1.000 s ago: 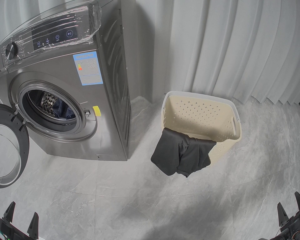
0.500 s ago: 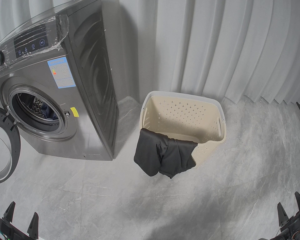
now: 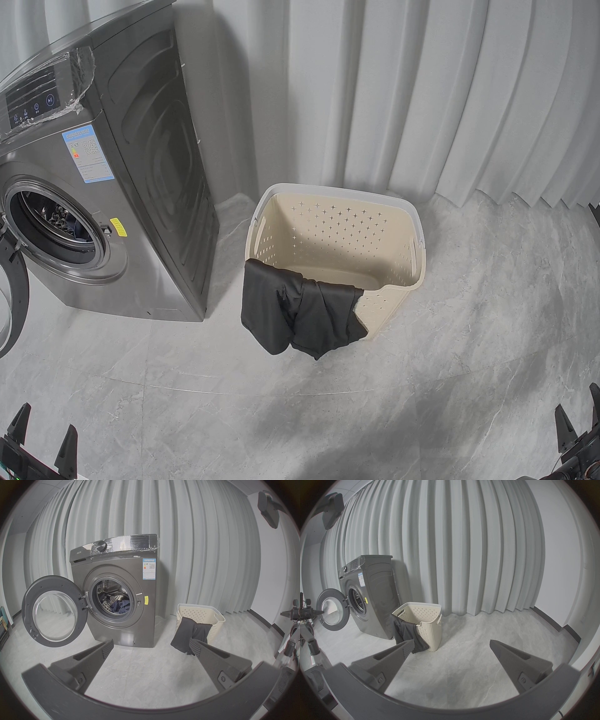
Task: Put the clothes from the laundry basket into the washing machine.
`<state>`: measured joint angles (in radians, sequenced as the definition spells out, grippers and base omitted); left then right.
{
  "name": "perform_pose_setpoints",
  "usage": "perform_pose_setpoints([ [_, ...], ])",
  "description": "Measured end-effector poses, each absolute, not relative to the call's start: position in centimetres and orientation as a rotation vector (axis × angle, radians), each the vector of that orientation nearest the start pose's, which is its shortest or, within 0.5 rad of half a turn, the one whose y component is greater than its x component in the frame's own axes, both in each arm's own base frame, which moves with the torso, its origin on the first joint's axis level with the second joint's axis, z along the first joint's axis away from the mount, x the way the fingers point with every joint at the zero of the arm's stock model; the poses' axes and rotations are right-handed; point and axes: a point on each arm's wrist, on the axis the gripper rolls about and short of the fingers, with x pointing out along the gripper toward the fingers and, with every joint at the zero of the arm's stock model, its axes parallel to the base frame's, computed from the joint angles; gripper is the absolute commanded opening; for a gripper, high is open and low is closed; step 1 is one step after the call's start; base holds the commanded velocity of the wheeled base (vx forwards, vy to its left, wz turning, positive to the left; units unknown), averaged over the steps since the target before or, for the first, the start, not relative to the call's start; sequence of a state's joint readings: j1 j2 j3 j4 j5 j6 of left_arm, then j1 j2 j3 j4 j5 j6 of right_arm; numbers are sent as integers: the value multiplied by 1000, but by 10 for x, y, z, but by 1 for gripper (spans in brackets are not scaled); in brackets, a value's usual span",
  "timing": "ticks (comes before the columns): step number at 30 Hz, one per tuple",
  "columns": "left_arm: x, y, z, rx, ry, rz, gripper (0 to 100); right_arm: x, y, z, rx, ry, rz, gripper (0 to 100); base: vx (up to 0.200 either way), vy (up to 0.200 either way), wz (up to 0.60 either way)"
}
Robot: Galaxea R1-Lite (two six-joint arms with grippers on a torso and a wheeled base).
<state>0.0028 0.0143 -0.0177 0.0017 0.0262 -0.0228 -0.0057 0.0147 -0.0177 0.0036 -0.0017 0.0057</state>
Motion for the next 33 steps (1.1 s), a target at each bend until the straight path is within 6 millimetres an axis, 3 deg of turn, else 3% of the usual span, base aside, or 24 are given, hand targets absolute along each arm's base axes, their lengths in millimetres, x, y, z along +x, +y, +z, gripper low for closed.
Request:
perform_pose_setpoints([
  [10,-23,1,81,-23,-2,28,100,-23,0,80,6,0,-7,100,0,0,0],
  [22,-23,1,81,-23,-1,29,100,-23,0,80,6,1,-8,100,0,200,0],
  [28,-23,1,81,-20,-1,28,100,-23,0,80,3,1,-1,100,0,0,0],
  [33,-23,1,81,-18,-1,27,100,-23,0,80,3,1,-1,100,200,0,0],
])
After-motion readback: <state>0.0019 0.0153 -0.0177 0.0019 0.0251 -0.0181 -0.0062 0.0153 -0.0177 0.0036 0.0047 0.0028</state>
